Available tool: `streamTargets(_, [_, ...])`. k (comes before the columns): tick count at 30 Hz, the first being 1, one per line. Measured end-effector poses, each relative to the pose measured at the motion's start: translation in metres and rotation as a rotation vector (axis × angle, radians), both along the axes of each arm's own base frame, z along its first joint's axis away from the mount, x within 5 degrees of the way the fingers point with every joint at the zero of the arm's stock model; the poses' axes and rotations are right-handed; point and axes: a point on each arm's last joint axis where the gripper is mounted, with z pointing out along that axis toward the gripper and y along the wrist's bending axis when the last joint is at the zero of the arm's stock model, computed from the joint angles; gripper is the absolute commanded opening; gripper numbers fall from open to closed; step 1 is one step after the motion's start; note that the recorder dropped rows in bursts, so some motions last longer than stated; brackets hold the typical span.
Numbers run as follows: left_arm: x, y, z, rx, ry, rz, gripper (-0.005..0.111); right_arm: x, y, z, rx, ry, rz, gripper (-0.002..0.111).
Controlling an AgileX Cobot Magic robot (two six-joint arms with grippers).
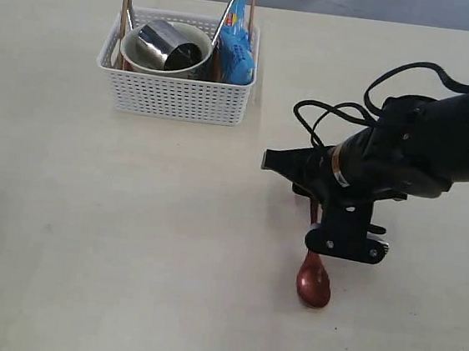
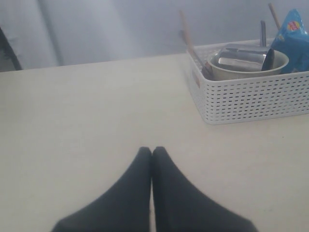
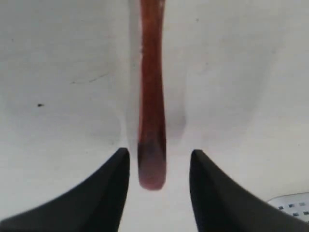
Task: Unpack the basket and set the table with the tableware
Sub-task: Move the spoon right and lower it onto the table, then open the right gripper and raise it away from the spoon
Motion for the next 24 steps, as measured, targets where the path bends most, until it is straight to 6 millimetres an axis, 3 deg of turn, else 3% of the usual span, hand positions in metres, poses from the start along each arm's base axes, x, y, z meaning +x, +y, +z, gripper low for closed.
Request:
streamTargets(7, [0.000,0.000,0.000,0.000,0.000,0.000,0.000,0.000,0.001,0.001,0.011,-0.003,-0.006,0.045])
streamTargets(11, [0.000,0.000,0.000,0.000,0.000,0.000,0.000,0.000,0.004,0.020,0.097,-0.060,-0.007,0.045])
streamTargets(18, [0.000,0.000,0.000,0.000,0.000,0.000,0.000,0.003,0.012,0.088,0.340,-0.243,-0.029,0.045])
streamTargets(20, [0.000,0.000,0.000,0.000,0.000,0.000,0.000,0.009,0.019,0.117,0.486,-0.292,-0.087,0.045])
streamTargets(21, [0.000,0.000,0.000,0.000,0.000,0.000,0.000,0.016,0.025,0.140,0.624,-0.303,-0.171,0.045])
streamTargets(24, [0.000,0.000,0.000,0.000,0.000,0.000,0.000,0.028,0.035,0.182,0.974,-0.218,-0.451,0.038])
